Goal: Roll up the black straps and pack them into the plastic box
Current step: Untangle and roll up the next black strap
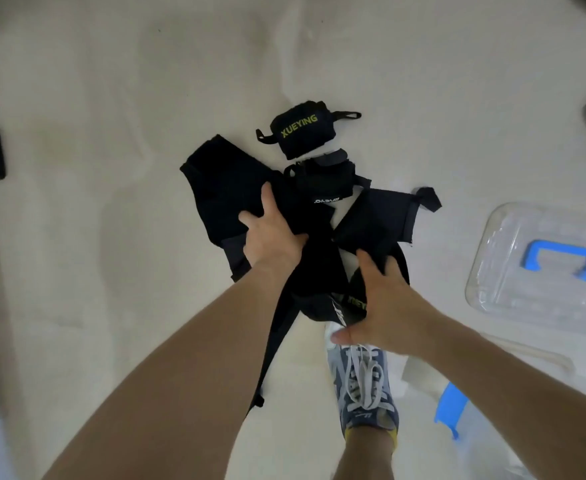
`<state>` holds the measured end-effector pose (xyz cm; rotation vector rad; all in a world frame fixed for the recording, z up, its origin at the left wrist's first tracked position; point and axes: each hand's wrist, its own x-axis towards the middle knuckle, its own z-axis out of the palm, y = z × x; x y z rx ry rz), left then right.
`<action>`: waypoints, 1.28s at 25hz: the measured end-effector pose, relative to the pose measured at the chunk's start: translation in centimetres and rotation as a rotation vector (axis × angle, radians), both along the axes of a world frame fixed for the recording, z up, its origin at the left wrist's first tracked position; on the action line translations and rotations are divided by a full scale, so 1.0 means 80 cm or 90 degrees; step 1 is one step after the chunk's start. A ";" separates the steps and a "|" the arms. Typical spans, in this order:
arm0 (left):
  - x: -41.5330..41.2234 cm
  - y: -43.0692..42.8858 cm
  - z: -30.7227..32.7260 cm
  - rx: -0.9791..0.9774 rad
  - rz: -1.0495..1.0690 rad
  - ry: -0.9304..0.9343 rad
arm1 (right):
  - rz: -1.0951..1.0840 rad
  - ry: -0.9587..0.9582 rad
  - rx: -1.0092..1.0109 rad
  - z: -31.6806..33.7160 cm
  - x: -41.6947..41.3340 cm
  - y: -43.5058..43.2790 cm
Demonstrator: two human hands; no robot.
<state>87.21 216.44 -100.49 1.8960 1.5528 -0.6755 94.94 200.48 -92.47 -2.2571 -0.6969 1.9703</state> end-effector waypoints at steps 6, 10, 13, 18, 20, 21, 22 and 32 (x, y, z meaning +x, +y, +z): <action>-0.015 0.026 0.068 -0.182 0.649 -0.460 | 0.236 -0.210 0.005 -0.030 -0.049 -0.053; -0.044 0.023 0.207 -0.323 0.773 -0.631 | 0.249 -0.271 0.064 -0.016 -0.056 -0.055; -0.065 0.002 0.278 -0.341 0.829 -0.742 | -0.070 -0.121 0.079 0.028 -0.039 -0.056; -0.054 -0.086 0.366 -0.325 0.674 -0.739 | -0.539 0.200 0.248 0.200 0.041 -0.088; -0.040 -0.143 0.413 -0.288 0.491 -0.663 | -0.482 0.202 0.324 0.261 0.058 -0.122; -0.034 -0.175 0.440 -0.272 0.402 -0.649 | -0.473 0.214 0.357 0.292 0.065 -0.145; -0.030 -0.204 0.464 -0.263 0.302 -0.649 | -0.488 0.259 0.380 0.317 0.072 -0.168; -0.012 -0.428 0.609 -0.134 -0.139 -0.662 | -0.429 0.263 0.407 0.459 0.070 -0.392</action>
